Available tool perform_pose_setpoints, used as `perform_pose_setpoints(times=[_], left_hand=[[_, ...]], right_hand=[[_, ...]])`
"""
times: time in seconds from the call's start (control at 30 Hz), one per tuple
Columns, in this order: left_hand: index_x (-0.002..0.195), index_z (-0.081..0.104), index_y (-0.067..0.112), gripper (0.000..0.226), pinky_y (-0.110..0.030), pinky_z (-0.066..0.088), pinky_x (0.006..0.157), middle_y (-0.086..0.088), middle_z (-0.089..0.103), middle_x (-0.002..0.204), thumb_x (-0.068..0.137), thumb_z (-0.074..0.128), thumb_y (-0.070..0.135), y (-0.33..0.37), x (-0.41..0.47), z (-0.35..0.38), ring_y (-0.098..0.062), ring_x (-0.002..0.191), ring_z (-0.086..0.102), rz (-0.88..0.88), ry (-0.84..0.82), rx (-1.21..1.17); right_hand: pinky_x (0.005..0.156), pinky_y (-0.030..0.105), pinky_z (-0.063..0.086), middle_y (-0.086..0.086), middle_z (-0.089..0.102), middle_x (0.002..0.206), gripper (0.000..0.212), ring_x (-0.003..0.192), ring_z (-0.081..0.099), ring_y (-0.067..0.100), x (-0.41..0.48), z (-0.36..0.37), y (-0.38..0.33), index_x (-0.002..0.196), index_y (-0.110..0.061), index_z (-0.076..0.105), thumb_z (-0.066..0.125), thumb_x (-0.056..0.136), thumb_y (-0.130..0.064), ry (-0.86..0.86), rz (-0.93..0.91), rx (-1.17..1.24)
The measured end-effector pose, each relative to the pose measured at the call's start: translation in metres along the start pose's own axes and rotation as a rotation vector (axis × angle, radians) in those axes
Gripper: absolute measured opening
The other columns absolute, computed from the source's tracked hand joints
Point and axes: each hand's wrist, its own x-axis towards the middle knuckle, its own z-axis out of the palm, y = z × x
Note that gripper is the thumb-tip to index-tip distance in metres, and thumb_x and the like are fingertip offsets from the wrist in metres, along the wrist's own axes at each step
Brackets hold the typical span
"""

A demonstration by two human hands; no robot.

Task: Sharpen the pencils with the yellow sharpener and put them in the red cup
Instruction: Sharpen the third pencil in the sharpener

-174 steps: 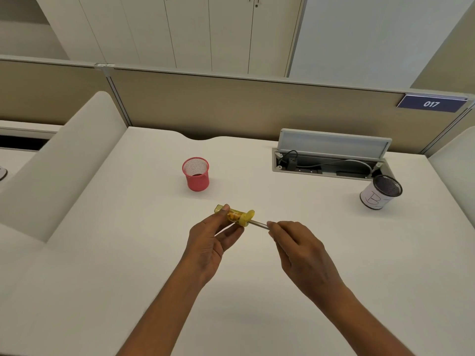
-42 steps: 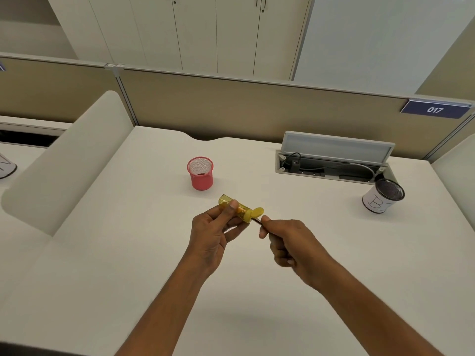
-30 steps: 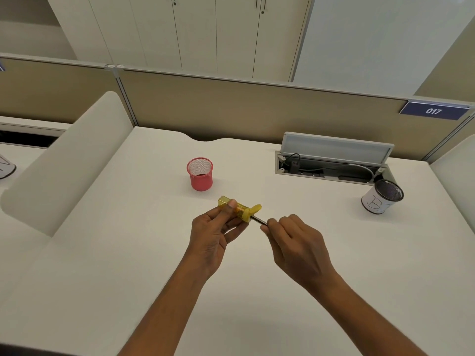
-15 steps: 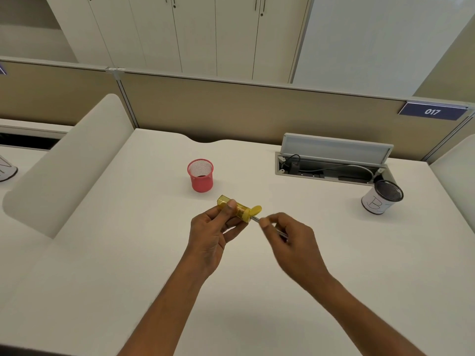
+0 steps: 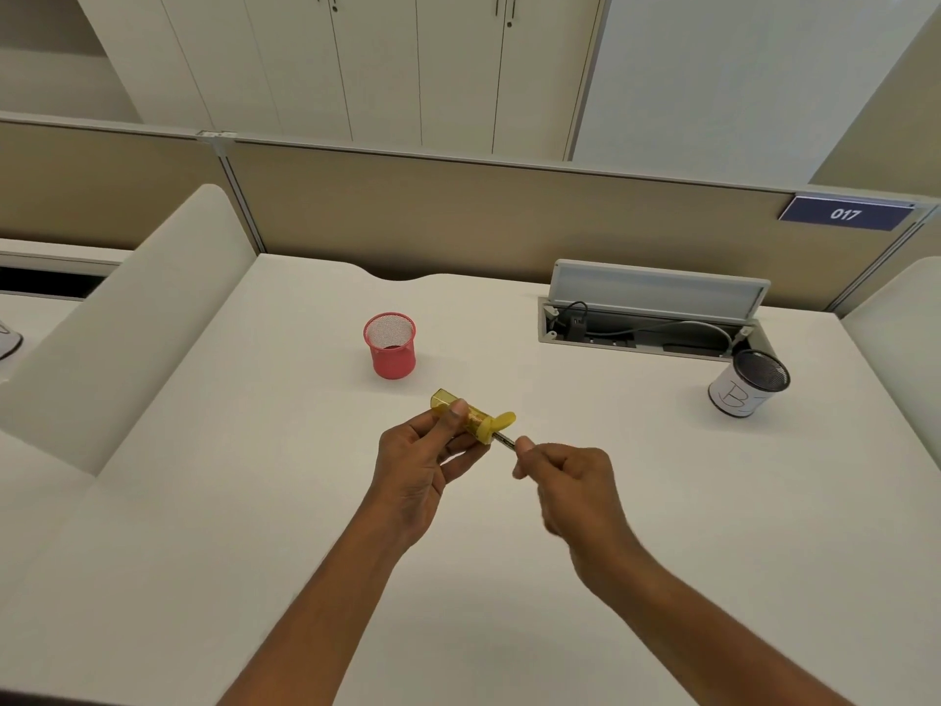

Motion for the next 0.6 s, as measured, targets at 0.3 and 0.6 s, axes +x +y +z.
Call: perform_pose_setpoints(times=[0.3,0.6], left_hand=[[0.096,0.076,-0.002,0.019,-0.035,0.063,0.078,-0.022,0.077,0.099,0.091,0.07,0.015,0.001,-0.002,-0.001,-0.03,0.092,0.077,0.033,0.033,-0.014],[0.101,0.075,-0.003,0.022,-0.036,0.064,0.078,-0.024,0.077,0.103,0.091,0.07,0.016,-0.003,0.0,0.001,-0.032,0.094,0.077,-0.008,0.041,-0.057]], right_hand=[[0.051,0.023,0.034,-0.007,0.048,0.058,0.036,0.051,0.04,0.01,0.008,-0.009,0.005,0.088,-0.02,0.072,0.057,0.098,-0.051,-0.054,-0.324,-0.37],[0.045,0.031,0.03,-0.002,0.045,0.061,0.021,0.056,0.036,0.015,0.022,-0.006,0.027,0.087,-0.011,0.07,0.059,0.101,-0.022,0.141,-0.974,-0.876]])
